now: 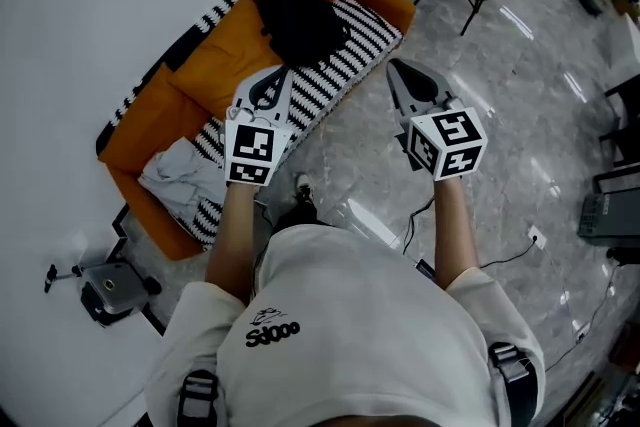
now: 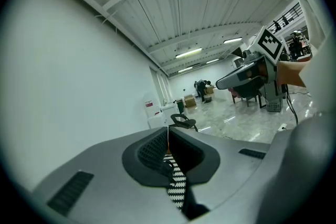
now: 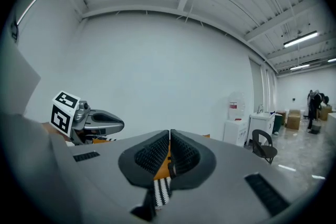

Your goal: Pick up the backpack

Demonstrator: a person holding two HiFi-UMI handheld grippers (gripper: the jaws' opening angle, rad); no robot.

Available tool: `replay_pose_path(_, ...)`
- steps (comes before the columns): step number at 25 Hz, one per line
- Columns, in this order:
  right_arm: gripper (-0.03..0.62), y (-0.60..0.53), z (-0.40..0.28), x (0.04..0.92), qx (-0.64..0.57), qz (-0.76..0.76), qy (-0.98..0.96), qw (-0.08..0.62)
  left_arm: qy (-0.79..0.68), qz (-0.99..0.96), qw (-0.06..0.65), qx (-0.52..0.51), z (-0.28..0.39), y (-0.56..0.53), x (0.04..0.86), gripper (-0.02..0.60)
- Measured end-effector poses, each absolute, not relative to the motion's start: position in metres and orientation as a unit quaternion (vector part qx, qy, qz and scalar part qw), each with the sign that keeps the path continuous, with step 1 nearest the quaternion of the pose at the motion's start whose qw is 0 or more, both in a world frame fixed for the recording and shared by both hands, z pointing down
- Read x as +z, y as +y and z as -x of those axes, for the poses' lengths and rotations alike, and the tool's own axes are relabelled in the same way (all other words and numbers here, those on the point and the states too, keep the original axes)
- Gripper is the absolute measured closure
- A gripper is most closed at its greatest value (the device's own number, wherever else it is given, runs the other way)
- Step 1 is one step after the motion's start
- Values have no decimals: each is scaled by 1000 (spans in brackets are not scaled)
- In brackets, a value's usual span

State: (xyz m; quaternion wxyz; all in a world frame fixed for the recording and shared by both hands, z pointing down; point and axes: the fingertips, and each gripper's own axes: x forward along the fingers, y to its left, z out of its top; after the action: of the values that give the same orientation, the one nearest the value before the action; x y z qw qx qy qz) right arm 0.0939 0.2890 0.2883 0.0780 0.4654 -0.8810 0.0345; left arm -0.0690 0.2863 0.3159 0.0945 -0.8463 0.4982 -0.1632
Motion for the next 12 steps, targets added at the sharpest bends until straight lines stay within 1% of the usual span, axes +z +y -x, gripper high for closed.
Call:
replay_pose_path(5,557,231,-72,278,20,-478,-873,89,485,853,102,-161,91,218,303,558)
replay_pose_path(12,557,168,-50,280,27,-491,-866,94,475,861,92,-158,113,149,305,558)
